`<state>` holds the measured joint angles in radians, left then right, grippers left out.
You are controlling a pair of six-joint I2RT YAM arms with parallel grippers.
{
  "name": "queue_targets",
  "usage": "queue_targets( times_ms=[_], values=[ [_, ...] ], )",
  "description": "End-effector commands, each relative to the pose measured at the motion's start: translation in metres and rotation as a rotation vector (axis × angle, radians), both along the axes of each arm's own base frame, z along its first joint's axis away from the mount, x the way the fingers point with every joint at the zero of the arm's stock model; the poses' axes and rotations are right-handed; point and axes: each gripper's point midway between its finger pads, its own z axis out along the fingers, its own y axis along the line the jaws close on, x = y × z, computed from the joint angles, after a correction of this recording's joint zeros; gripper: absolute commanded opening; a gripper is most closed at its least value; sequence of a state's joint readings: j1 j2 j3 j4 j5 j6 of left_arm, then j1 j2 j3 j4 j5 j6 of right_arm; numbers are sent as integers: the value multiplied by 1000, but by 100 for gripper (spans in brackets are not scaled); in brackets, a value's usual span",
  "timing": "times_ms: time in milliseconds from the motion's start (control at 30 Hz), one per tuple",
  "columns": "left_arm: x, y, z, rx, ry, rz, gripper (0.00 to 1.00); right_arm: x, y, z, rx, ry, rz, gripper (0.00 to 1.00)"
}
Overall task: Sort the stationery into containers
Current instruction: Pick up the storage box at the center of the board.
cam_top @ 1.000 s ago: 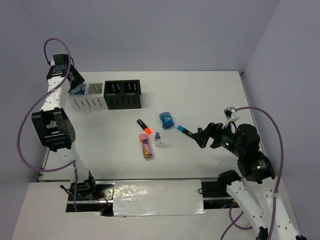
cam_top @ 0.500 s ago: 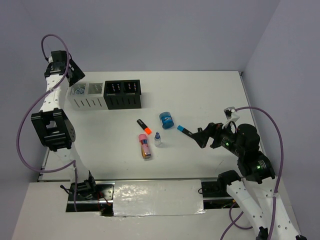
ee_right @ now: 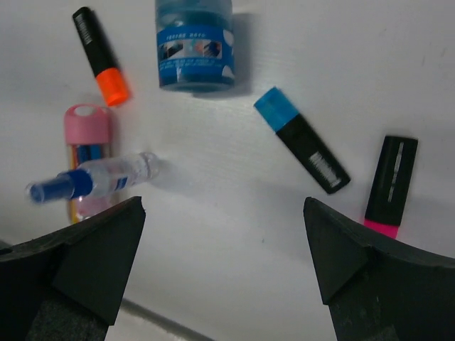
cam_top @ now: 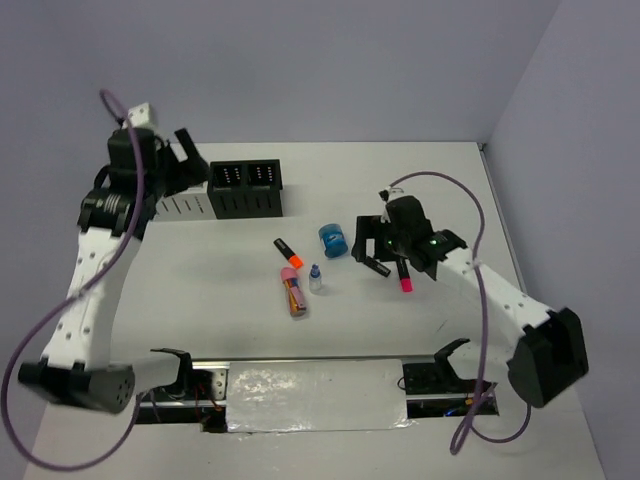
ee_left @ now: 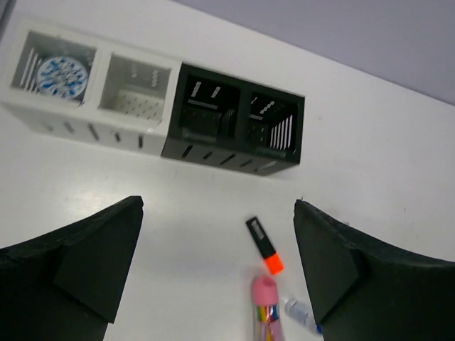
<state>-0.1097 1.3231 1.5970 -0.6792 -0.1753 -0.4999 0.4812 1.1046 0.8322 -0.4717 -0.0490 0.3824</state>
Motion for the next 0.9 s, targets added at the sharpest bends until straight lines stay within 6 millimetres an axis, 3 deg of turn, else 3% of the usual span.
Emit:
queue_targets(
  times_ms=[0, 33, 67, 100, 133, 200, 233, 367, 467, 567, 700, 867],
  values=[
    [-40, 9, -21, 16, 22, -15, 99, 54, 3, 12, -114, -116, -29, 100],
    [-61, 5, -33, 24, 12, -66, 99, 72, 15, -2, -161, -72, -4, 100],
    [-61, 5, -33, 35, 12, -72, 99, 72, 15, -2, -170, -77, 6, 100],
    [-68, 5, -50, 42, 44, -84, 99, 81, 24, 1, -169, -85, 24, 100],
    [-77, 4, -48, 42, 25, -96, 99, 88, 29, -18, -199, -43, 36, 100],
    [-88, 3, -63, 54, 36, -122, 99, 98, 39, -24, -207, -24, 60, 98],
    [-89, 2, -67, 53, 33, -128, 99, 98, 49, -36, -205, 7, 94, 98],
    [-96, 7, -96, 63, 76, -108, 99, 98, 77, -31, -173, -19, 156, 97],
    [-94, 4, -110, 53, 97, -115, 99, 103, 85, -30, -170, -21, 163, 97],
    [-92, 4, -123, 47, 117, -110, 99, 107, 82, -61, -237, 52, 146, 97],
    [-92, 9, -136, 49, 137, -110, 99, 104, 79, -87, -263, 101, 138, 94],
    [-94, 5, -142, 38, 146, -132, 99, 92, 86, -103, -256, 109, 148, 92]
  ],
)
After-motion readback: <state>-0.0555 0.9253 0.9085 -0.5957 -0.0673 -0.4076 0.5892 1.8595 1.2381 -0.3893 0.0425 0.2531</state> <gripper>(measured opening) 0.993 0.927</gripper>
